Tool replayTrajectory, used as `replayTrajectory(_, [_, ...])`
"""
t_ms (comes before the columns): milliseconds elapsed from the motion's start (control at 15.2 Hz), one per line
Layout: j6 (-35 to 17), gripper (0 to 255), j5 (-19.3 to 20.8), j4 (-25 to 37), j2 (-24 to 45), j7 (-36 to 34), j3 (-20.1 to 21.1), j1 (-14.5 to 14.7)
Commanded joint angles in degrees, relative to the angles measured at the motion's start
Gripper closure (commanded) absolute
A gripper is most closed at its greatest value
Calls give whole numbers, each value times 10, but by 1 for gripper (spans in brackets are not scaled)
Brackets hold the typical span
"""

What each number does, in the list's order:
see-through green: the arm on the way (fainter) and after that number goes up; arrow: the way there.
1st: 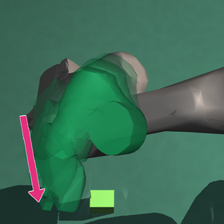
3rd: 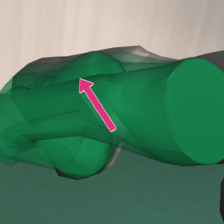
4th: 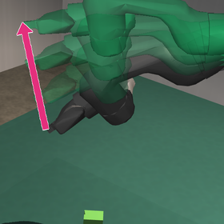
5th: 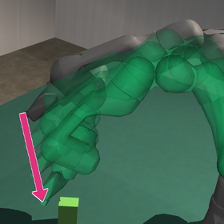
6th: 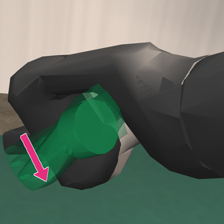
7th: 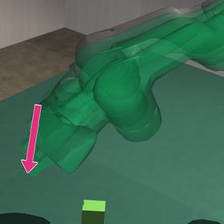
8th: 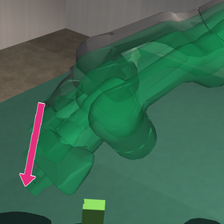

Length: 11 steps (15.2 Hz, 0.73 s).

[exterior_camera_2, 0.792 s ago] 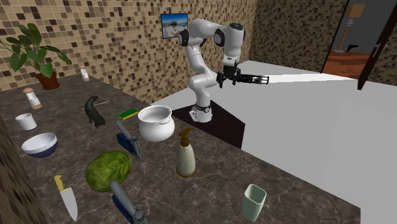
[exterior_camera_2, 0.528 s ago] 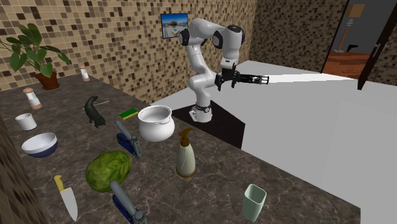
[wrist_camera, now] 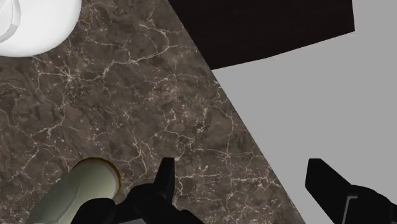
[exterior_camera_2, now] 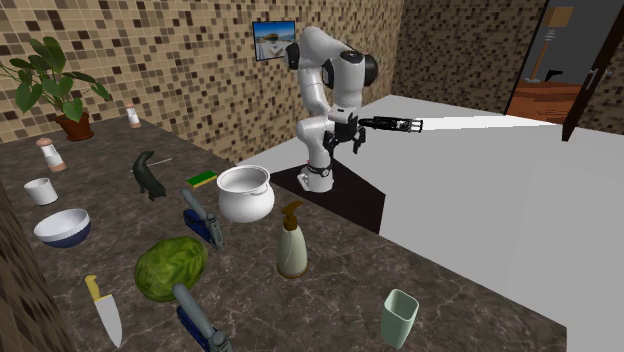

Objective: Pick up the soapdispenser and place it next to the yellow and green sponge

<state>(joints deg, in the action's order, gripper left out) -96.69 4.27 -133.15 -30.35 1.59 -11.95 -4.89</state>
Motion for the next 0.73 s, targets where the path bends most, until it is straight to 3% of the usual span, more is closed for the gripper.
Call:
replayTrajectory(0, [-19, 0, 4, 22, 36, 12, -18, -7])
replayTrajectory(660, [-89, 0, -14, 137, 202, 81, -103, -40])
